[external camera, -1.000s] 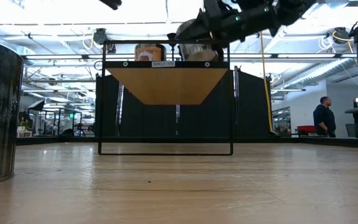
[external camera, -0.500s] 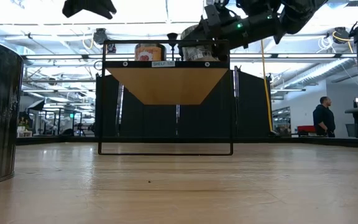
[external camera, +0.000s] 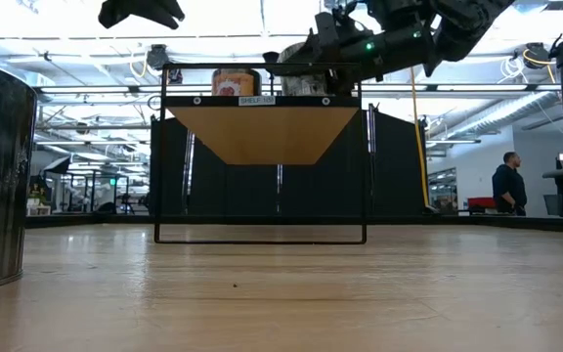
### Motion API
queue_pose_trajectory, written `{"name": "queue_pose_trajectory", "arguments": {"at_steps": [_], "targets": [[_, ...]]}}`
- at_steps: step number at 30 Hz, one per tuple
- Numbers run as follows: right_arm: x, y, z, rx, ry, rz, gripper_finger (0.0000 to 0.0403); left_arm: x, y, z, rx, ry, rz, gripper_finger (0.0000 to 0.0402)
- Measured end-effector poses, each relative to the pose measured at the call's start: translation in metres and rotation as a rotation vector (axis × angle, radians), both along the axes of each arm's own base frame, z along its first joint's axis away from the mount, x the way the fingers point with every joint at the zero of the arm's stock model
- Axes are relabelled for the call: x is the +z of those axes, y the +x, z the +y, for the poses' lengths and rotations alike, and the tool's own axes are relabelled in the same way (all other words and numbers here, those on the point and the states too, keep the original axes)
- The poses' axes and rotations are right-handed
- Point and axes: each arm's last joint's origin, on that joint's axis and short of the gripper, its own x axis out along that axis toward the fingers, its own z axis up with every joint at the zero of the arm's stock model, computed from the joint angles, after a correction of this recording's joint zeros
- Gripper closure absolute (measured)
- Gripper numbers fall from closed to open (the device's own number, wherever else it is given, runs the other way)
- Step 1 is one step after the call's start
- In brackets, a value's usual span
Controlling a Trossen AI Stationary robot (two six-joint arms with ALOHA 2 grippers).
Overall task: Pick & Place candle stick holders
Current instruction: Put the brown scented candle on the shelf
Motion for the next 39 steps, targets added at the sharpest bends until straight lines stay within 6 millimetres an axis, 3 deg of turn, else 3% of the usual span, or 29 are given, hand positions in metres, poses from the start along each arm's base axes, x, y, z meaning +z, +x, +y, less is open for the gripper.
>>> {"name": "queue_pose_trajectory", "arguments": {"at_steps": [10, 21, 39], "targets": [[-0.0082, 0.0026, 0.0, 0.005, 0.009, 0.036, 0.006, 0.0002, 0.0, 0.0002, 0.006, 0.004, -0.001, 0.0311], [-0.0067, 0.0026, 0.0005, 0.008, 0.008, 0.034, 0.0033, 0.0002, 0.0, 0.0002, 0.006, 0.004, -0.001, 0.0311], [-0.0039, 0.0031, 0.0002, 0.011, -0.003, 0.005, 0.0035, 0.0006, 0.0003, 0.0001, 0.007, 0.0, -0.008, 0.0311]]}}
